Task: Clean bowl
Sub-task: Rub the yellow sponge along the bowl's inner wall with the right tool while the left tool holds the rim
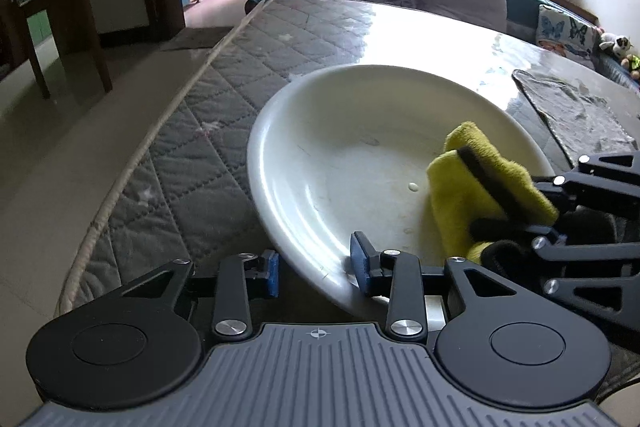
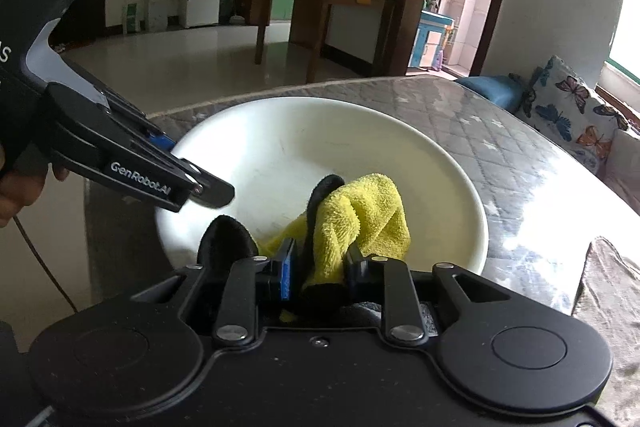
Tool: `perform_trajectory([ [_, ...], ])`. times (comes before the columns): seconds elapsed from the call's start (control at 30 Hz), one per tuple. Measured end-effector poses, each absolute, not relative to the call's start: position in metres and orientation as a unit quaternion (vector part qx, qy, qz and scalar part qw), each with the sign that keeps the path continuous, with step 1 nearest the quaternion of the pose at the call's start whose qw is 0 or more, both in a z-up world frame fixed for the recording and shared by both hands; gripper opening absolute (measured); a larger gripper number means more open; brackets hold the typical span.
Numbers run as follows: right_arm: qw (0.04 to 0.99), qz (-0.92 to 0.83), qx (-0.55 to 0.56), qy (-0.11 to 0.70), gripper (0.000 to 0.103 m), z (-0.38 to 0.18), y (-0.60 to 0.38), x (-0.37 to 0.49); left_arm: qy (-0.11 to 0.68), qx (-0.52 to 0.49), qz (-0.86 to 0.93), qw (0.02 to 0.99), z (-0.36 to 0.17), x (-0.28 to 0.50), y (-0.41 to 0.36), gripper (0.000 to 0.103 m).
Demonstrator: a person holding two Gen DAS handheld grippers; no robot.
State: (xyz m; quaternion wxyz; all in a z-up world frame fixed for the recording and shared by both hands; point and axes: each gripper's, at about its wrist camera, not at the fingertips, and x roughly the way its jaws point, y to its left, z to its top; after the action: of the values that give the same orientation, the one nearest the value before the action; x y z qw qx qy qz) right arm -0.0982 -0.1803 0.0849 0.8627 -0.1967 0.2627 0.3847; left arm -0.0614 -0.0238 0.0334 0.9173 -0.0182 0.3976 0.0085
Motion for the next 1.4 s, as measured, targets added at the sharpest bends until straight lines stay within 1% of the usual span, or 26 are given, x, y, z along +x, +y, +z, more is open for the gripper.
perform_trajectory([
  [0.73, 0.882, 0.316, -0.249, 0.246, 0.026, 0.073, -0.189, -0.065, 0.384, 0.046, -0.024, 0.922, 0.037, -0.001, -0.031, 0.036],
  [0.97, 0.885, 0.298, -0.255, 0.251, 0.026, 0.073, -0.192, -0.052, 0.381, 0.070, -0.045, 0.921, 0.038, 0.036, -0.042, 0.037],
  [1.4, 0.886, 0.266, -0.273, 0.265, 0.026, 0.074, -0.206, -0.032, 0.388, 0.074, -0.084, 0.915, 0.028, 0.094, -0.061, 0.040],
])
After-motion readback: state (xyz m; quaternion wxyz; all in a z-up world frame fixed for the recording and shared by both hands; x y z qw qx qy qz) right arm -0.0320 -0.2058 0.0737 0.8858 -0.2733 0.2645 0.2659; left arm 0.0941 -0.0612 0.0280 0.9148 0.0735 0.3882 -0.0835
